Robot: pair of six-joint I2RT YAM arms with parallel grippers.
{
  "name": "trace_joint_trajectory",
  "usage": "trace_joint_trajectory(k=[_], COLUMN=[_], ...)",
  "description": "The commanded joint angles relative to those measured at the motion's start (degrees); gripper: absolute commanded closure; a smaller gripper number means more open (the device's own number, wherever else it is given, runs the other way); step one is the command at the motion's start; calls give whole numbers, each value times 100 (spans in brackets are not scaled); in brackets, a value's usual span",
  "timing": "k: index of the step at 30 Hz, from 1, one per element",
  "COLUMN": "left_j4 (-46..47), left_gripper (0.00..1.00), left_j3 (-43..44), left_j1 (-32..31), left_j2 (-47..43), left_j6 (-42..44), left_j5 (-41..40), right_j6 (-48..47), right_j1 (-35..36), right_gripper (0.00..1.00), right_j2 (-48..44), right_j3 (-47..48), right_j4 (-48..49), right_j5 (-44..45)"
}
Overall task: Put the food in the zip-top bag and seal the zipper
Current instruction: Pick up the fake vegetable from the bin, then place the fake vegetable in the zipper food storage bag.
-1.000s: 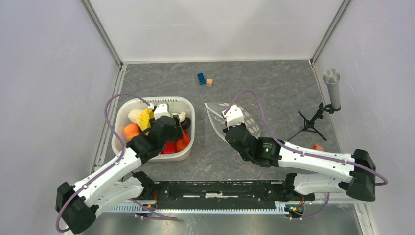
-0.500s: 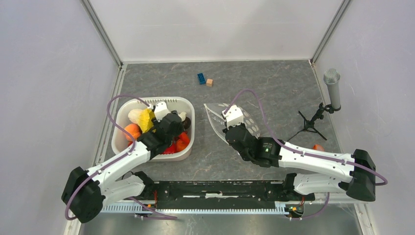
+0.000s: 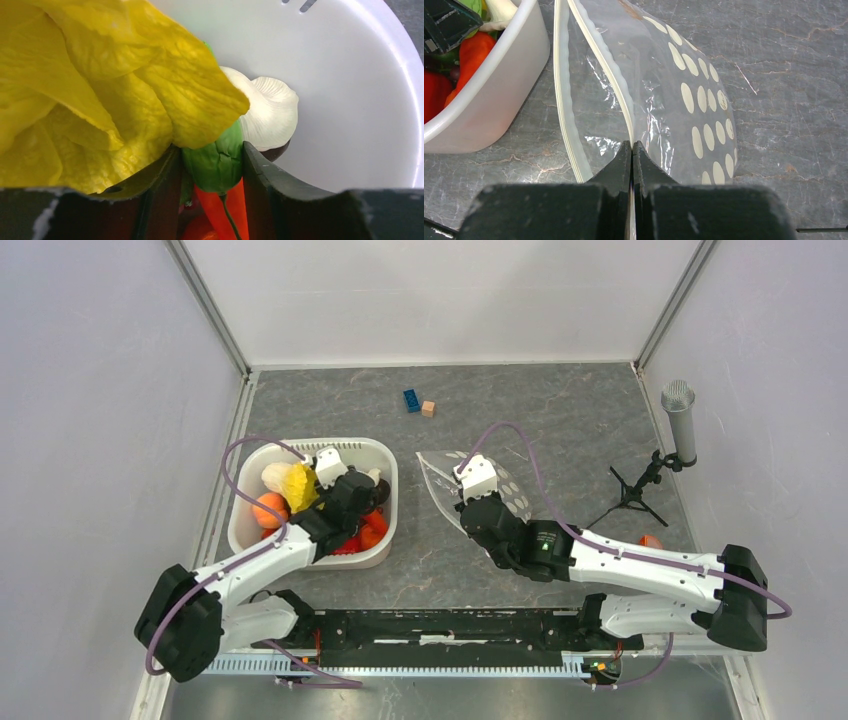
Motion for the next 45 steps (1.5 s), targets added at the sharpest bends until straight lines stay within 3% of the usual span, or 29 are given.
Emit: trace_joint_trajectory(k=[1, 4, 7, 8, 10, 17, 19, 24, 31, 37, 45], left_j4=[238, 185, 121, -11, -326, -1384, -1439, -1268, -1205, -762, 308], left_gripper=[60, 73, 78, 78, 78, 81, 83, 86, 88, 89, 89], left_j3=[-123, -124, 16, 276, 573, 1100, 1098, 954, 1011, 1053, 1036], left_j1=[43, 39, 39, 39, 39, 39, 39, 39, 39, 17, -74], left_j2=[-125, -489, -925, -1189, -1325, -1834, -2154, -2677, -2350, -1836, -1326], left_j6=[-114, 55, 312, 618, 837, 1360, 1502, 2198, 2325, 2056, 1428], left_j5=[-177, 209, 1001, 1877, 2561, 3846, 4011, 5390, 7270, 7551, 6991], right_j6=[81, 106, 110, 138, 139, 139, 137, 165, 204, 161, 91], right_j1=[-20, -19, -20, -20, -21, -84, -129, -236, -301, -296, -301], right_gripper=[100, 100, 100, 100, 100, 100, 100, 100, 100, 100, 100], right_j2=[-55, -72, -64, -67, -86, -214, -310, -481, -564, -515, -521], right_j3=[67, 54, 55, 54, 45, -122, -235, -415, -579, -557, -562], right_j4=[141, 147, 147, 150, 172, 390, 534, 737, 998, 1118, 1123], right_j5=[20, 43, 51, 96, 121, 42, -57, -212, -447, -655, -938])
